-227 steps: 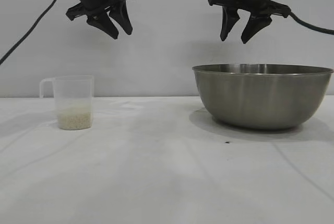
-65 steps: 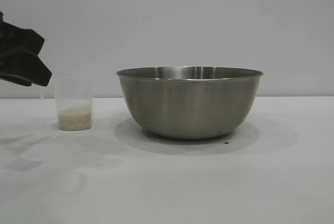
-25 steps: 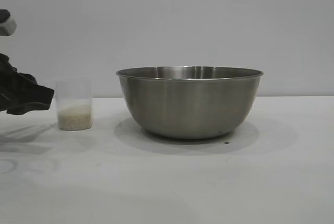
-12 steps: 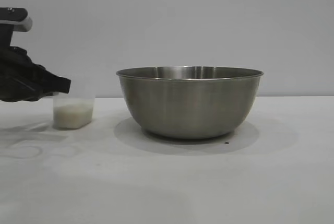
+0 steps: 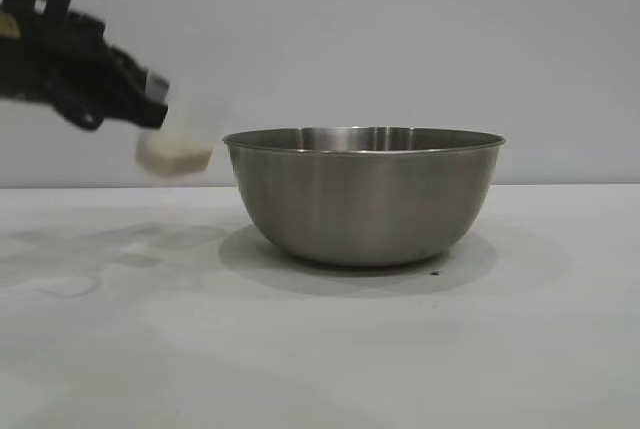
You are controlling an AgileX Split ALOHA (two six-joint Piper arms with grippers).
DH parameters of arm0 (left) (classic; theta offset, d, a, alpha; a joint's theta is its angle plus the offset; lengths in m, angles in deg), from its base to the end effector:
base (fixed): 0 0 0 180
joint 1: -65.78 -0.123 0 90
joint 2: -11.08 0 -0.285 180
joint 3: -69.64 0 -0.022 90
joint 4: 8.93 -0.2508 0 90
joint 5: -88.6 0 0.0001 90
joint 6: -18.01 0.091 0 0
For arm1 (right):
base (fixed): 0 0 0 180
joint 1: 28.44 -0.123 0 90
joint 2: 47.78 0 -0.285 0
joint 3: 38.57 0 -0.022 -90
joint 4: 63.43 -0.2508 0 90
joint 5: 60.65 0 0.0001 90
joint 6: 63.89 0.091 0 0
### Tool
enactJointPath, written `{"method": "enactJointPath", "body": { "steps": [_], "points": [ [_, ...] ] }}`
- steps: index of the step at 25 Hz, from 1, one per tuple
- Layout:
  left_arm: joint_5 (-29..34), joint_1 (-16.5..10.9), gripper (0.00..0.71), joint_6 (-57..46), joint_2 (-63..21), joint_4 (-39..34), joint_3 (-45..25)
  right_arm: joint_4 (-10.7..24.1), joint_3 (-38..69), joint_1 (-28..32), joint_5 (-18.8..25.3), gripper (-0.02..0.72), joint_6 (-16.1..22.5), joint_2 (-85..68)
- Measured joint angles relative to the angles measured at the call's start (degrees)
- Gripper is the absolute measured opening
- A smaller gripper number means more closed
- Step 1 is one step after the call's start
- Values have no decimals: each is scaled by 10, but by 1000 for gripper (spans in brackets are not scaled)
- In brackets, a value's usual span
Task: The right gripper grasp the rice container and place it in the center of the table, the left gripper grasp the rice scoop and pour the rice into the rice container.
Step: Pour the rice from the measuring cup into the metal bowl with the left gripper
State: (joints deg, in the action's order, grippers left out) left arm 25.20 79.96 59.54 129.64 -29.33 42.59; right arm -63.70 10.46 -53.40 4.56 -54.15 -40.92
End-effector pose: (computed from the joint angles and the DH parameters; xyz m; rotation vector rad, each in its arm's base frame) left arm 0.3634 -0.1211 0.1881 0.9991 1.0829 0.2910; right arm -0.0090 -0.0038 0.2688 -0.2832 2.1164 0.3650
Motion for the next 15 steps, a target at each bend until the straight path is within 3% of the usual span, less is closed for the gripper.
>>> {"method": "enactJointPath", "body": {
  "steps": [8,15],
  "points": [
    [87,71,0,289,0,-15,46,0,0,0,0,254,1,0],
    [182,101,0,390,0,-116,81,7,0,0,1,254,13,0]
  ]
}}
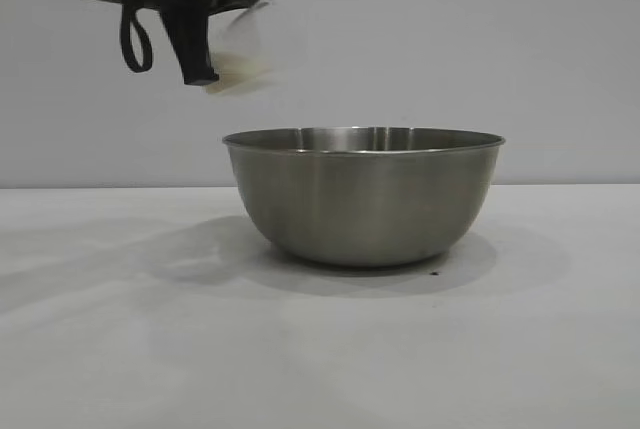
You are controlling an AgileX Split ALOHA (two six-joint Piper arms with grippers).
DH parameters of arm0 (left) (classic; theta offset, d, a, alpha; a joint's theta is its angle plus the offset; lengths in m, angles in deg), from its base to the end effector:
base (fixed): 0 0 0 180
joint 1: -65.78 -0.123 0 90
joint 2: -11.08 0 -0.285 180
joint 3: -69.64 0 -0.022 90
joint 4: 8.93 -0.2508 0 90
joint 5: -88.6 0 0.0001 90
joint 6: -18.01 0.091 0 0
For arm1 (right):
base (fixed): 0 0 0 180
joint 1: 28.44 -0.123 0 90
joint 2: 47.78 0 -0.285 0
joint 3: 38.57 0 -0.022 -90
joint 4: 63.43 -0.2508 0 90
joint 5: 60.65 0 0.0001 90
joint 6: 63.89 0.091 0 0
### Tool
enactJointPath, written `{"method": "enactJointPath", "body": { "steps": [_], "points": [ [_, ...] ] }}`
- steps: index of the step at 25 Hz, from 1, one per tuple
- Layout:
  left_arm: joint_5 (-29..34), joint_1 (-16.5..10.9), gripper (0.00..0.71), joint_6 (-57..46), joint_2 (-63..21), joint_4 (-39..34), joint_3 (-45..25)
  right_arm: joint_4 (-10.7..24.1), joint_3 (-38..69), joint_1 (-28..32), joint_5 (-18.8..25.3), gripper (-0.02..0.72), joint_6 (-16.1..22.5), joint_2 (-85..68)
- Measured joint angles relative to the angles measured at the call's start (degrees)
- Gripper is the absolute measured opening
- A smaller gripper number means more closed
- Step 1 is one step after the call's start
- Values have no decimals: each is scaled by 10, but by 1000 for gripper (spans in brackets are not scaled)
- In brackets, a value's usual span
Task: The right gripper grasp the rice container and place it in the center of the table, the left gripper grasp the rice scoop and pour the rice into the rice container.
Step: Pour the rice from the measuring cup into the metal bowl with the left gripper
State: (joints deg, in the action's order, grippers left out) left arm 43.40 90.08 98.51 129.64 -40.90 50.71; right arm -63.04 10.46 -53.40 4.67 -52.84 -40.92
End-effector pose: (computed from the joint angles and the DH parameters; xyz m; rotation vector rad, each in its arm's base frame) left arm 0.3557 -0.1981 0.1930 1.6691 0.4767 0.7168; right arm -0.0087 -0.0047 0.2687 -0.2581 2.1214 0.3642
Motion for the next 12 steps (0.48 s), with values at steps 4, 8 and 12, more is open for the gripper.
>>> {"method": "enactJointPath", "body": {
  "steps": [4,8,12],
  "points": [
    [55,9,0,38,0,-49,19,1,0,0,1,254,1,0],
    [90,19,0,58,0,-84,29,2,0,0,2,254,2,0],
    [113,28,0,68,0,-109,31,3,0,0,2,254,1,0]
  ]
}}
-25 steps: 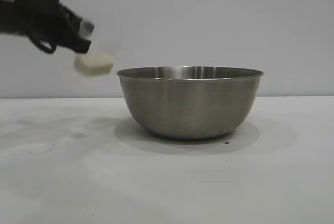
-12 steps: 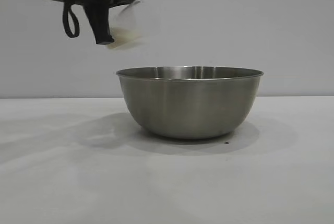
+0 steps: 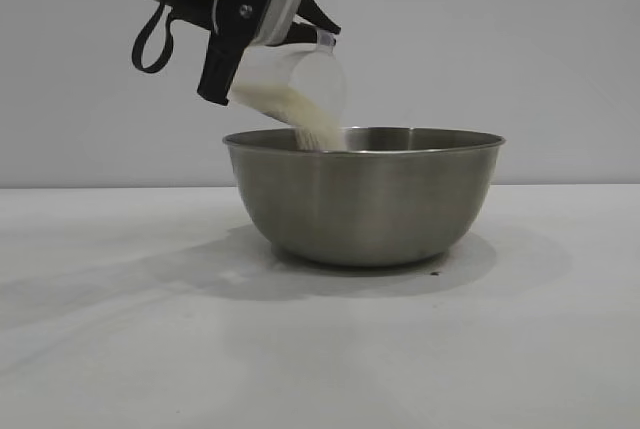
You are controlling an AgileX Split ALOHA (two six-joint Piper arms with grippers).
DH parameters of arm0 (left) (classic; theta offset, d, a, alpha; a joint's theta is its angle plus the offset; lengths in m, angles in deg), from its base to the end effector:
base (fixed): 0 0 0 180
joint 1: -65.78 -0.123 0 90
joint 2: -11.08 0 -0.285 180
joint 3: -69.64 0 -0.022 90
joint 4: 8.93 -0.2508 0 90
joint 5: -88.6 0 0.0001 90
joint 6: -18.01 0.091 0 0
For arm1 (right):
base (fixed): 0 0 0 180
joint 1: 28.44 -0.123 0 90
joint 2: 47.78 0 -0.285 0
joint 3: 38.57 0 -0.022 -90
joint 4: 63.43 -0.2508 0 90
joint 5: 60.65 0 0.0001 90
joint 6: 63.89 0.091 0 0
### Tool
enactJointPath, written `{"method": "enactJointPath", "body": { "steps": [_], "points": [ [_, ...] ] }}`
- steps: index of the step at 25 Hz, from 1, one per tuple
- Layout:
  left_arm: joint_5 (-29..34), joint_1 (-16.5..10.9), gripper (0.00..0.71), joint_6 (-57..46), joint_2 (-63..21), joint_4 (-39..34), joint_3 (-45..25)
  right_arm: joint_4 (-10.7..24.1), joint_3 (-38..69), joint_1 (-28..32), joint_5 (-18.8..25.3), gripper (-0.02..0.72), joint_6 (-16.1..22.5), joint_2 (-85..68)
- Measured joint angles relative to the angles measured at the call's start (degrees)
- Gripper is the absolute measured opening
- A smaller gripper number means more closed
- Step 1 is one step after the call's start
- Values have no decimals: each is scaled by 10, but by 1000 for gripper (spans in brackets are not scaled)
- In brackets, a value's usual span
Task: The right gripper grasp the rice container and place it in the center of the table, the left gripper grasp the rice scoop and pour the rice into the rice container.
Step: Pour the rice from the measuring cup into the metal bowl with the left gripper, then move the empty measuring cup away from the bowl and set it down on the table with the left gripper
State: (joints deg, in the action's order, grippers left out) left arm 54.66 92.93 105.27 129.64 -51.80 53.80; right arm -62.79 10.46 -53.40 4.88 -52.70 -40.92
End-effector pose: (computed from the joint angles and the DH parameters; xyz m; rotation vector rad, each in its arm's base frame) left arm 0.3498 -0.2182 0.1873 1.9334 0.1984 0.8000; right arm -0.0087 -0.0051 0.2684 -0.2554 2.1250 0.3595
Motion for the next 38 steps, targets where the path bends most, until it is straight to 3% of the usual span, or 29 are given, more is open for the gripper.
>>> {"method": "enactJointPath", "body": {
  "steps": [15,18,22,26,29,32,35,38],
  "points": [
    [12,8,0,20,-1,-15,1,1,0,0,1,254,0,0],
    [12,8,0,-14,-2,29,1,1,0,0,1,254,0,0],
    [-21,8,0,-139,-2,196,1,1,0,0,1,254,0,0],
    [-55,7,0,-327,-9,335,1,1,0,0,1,254,0,0],
    [-57,-8,0,-496,-16,358,1,1,0,0,1,254,0,0],
    [-77,-40,0,-663,-22,359,-7,2,0,0,1,254,0,0],
    [-140,-85,0,-774,-23,346,-52,2,0,0,1,254,1,0],
    [-205,-123,0,-811,-23,339,-119,2,0,0,1,254,1,0]
  ]
}}
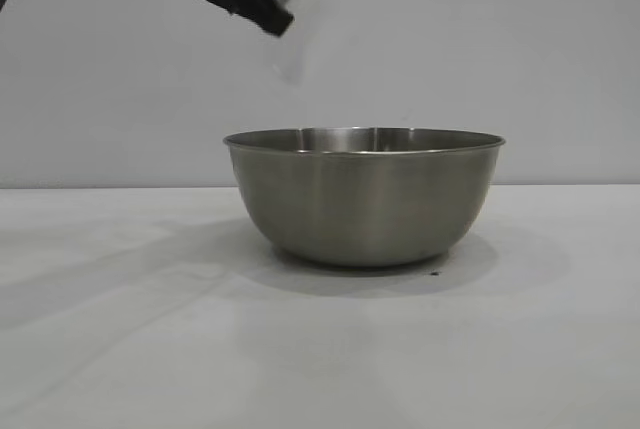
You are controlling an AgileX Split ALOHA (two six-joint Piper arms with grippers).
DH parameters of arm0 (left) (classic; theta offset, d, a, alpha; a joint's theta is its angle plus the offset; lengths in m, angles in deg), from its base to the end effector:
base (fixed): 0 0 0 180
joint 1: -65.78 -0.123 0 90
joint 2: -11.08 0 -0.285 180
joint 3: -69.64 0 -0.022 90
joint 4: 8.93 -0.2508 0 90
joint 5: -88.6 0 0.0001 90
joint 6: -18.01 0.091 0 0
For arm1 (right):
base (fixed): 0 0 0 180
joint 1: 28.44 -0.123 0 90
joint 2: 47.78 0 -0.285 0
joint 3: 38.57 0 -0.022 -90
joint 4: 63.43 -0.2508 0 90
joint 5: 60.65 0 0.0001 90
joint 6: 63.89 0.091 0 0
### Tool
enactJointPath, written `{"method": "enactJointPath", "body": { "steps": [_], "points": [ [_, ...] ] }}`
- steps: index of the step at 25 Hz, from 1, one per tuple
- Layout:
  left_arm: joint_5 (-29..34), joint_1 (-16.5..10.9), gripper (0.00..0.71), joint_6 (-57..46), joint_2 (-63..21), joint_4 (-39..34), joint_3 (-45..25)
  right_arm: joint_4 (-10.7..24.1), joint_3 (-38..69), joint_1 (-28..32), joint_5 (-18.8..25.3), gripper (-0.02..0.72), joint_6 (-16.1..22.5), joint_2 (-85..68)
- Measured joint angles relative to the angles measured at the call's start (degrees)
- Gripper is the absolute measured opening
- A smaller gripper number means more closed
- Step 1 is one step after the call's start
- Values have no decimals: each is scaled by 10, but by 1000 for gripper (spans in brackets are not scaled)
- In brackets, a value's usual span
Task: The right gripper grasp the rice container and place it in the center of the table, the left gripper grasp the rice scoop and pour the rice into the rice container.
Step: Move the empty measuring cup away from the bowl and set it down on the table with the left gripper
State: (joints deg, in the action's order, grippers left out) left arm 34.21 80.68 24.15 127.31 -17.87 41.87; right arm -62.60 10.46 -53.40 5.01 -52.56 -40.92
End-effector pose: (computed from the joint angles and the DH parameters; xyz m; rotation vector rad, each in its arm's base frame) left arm 0.3657 -0.1092 0.1887 0.4535 1.5049 -0.1477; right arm -0.0087 -0.0054 0.2682 -0.2527 2.1272 0.3564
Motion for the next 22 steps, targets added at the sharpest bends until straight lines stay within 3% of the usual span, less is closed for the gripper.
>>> {"method": "enactJointPath", "body": {
  "steps": [3,7,13,22],
  "points": [
    [-60,-24,0,1,14,-6,-51,0,0,0,0,254,0,0],
    [-100,-29,0,6,60,-6,-78,0,0,0,0,254,3,0],
    [-104,-29,0,9,134,14,-89,1,0,0,0,254,7,0],
    [-107,-29,0,10,147,19,-123,1,0,0,0,254,9,0]
  ]
}}
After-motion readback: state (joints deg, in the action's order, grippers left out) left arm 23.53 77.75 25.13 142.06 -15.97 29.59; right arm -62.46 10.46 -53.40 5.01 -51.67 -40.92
